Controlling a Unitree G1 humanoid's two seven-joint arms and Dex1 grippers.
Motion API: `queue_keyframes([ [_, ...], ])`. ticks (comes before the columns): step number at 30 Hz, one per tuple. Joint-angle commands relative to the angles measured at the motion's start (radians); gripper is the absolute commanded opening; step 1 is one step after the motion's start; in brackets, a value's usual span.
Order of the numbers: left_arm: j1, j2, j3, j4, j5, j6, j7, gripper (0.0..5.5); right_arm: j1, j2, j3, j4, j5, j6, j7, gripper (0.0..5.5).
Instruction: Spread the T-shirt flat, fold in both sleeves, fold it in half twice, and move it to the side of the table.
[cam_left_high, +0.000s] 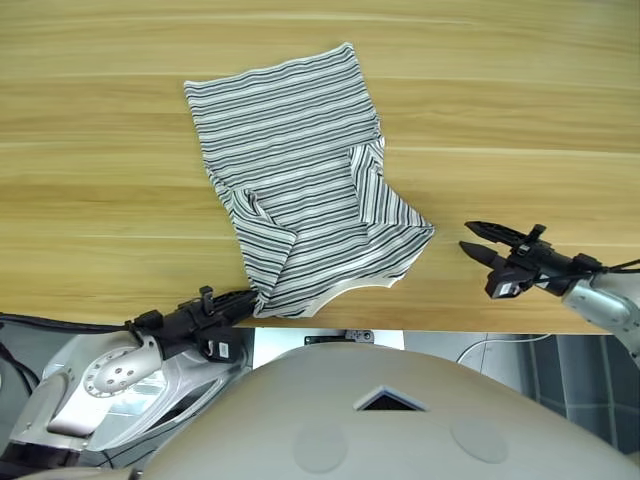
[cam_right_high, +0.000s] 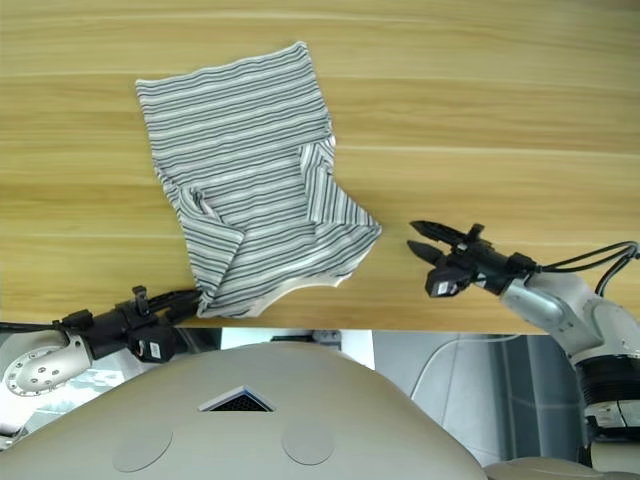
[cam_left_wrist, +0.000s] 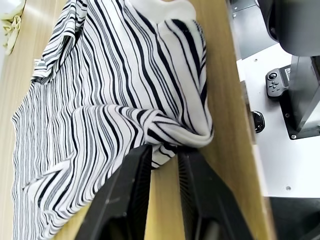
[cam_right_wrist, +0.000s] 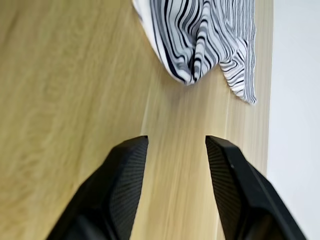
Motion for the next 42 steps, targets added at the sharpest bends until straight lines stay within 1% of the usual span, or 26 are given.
queue_keyframes([
  [1, -0.009, -0.002, -0.032, 0.046, 0.019, 0.027, -0.006, 0.97, -0.076, -0.023, 0.031, 0.083, 0.019, -0.035, 0.032, 2.13],
  [5, -0.046, -0.007, -0.08, 0.085, 0.022, 0.02, -0.006, 0.97, -0.19, -0.012, 0.081, 0.178, 0.016, -0.082, 0.058, 2.13],
  [10, -0.092, 0.004, -0.138, 0.146, 0.031, -0.005, -0.004, 0.97, -0.29, 0.018, 0.164, 0.198, 0.03, -0.123, 0.122, 2.13],
  [14, -0.113, 0.014, -0.169, 0.149, 0.022, -0.011, -0.017, 0.97, -0.305, 0.041, 0.226, 0.167, 0.052, -0.147, 0.17, 2.13],
  [21, -0.138, 0.03, -0.205, 0.167, 0.017, -0.018, -0.018, 0.97, -0.334, 0.066, 0.267, 0.161, 0.074, -0.146, 0.202, 2.13],
  [25, -0.159, 0.034, -0.223, 0.184, 0.02, -0.027, -0.014, 0.4, -0.347, 0.084, 0.279, 0.182, 0.073, -0.145, 0.202, 2.15],
  [27, -0.171, 0.032, -0.24, 0.193, 0.019, -0.031, -0.014, 0.03, -0.356, 0.095, 0.285, 0.199, 0.074, -0.146, 0.197, 2.15],
  [33, -0.178, 0.04, -0.259, 0.208, 0.015, -0.033, -0.011, 0.03, -0.373, 0.124, 0.291, 0.228, 0.081, -0.148, 0.192, 2.15],
  [34, -0.18, 0.041, -0.259, 0.211, 0.012, -0.033, -0.01, 0.0, -0.374, 0.127, 0.289, 0.233, 0.086, -0.147, 0.188, 1.9],
  [35, -0.178, 0.041, -0.257, 0.212, 0.008, -0.033, -0.006, 0.0, -0.375, 0.126, 0.287, 0.243, 0.09, -0.148, 0.186, 1.8],
  [36, -0.177, 0.042, -0.256, 0.213, 0.004, -0.034, -0.003, 0.0, -0.374, 0.125, 0.284, 0.249, 0.093, -0.15, 0.184, 1.55],
  [37, -0.174, 0.041, -0.254, 0.214, 0.0, -0.034, 0.001, 0.0, -0.371, 0.123, 0.28, 0.254, 0.1, -0.15, 0.185, 1.43],
  [42, -0.177, 0.039, -0.251, 0.229, -0.016, -0.035, 0.022, 0.0, -0.345, 0.116, 0.26, 0.246, 0.131, -0.142, 0.182, 0.49],
])
